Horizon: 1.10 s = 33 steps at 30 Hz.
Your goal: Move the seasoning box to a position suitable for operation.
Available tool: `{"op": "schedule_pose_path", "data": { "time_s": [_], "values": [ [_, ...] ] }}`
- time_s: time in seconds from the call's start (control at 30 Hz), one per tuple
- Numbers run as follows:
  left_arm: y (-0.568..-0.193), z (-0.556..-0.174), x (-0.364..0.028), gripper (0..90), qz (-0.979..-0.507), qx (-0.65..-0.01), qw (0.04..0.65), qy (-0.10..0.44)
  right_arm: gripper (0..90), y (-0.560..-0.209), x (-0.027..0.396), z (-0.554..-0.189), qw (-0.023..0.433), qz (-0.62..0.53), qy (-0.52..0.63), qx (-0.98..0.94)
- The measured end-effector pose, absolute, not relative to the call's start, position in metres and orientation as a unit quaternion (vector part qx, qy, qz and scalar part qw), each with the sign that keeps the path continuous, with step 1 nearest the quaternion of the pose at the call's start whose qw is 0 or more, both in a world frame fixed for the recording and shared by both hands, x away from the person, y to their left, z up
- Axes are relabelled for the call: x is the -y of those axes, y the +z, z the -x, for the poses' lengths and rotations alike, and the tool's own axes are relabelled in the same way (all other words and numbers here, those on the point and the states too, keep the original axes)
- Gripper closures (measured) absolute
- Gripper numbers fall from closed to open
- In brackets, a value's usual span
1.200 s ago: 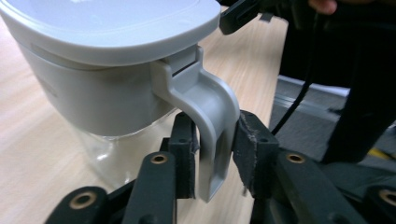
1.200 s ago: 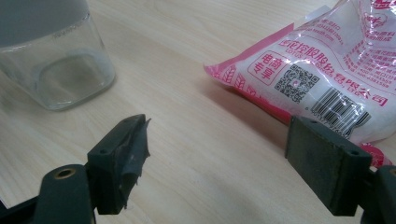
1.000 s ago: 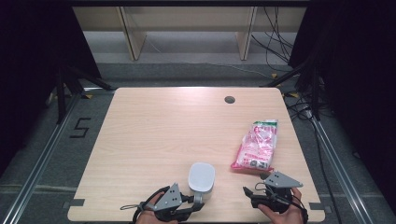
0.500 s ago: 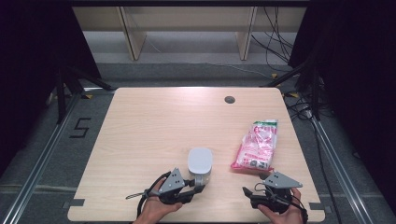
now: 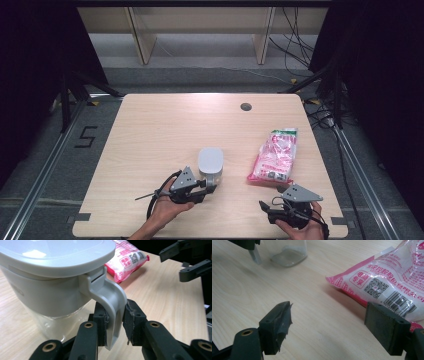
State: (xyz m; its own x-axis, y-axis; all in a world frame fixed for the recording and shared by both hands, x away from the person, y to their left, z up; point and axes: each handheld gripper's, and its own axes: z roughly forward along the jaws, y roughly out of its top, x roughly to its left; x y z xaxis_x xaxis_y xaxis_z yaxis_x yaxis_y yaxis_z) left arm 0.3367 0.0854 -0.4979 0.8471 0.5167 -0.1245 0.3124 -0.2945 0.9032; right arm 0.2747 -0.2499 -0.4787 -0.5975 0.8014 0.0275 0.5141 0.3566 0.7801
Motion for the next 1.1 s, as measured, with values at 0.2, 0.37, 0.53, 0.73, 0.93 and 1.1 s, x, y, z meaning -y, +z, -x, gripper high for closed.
{"op": "schedule_pose_path", "data": {
  "time_s": [0.2, 0.37, 0.53, 0.73, 0.93, 1.1],
  "values": [
    [-0.497, -0.346, -0.095, 70.7, -0.793, -0.283, 0.529, 0.104, 22.5, -0.479, 0.251, -0.276, 0.193, -0.401, 0.393, -0.804],
    [-0.497, -0.352, -0.104, 67.3, -0.789, -0.298, 0.521, 0.129, 22.5, -0.479, 0.25, -0.276, 0.191, -0.399, 0.395, -0.805],
    [-0.496, -0.359, -0.115, 66.2, -0.781, -0.327, 0.511, 0.152, 22.5, -0.479, 0.25, -0.276, 0.19, -0.397, 0.393, -0.807],
    [-0.5, -0.372, -0.132, 65.8, -0.759, -0.365, 0.501, 0.198, 22.4, -0.479, 0.249, -0.276, 0.195, -0.389, 0.396, -0.808],
    [-0.506, -0.387, -0.144, 66.3, -0.735, -0.399, 0.497, 0.232, 22.3, -0.479, 0.249, -0.277, 0.197, -0.384, 0.397, -0.81],
    [-0.507, -0.397, -0.149, 68.0, -0.738, -0.387, 0.492, 0.252, 22.2, -0.479, 0.247, -0.276, 0.189, -0.389, 0.395, -0.811]
  ]
}}
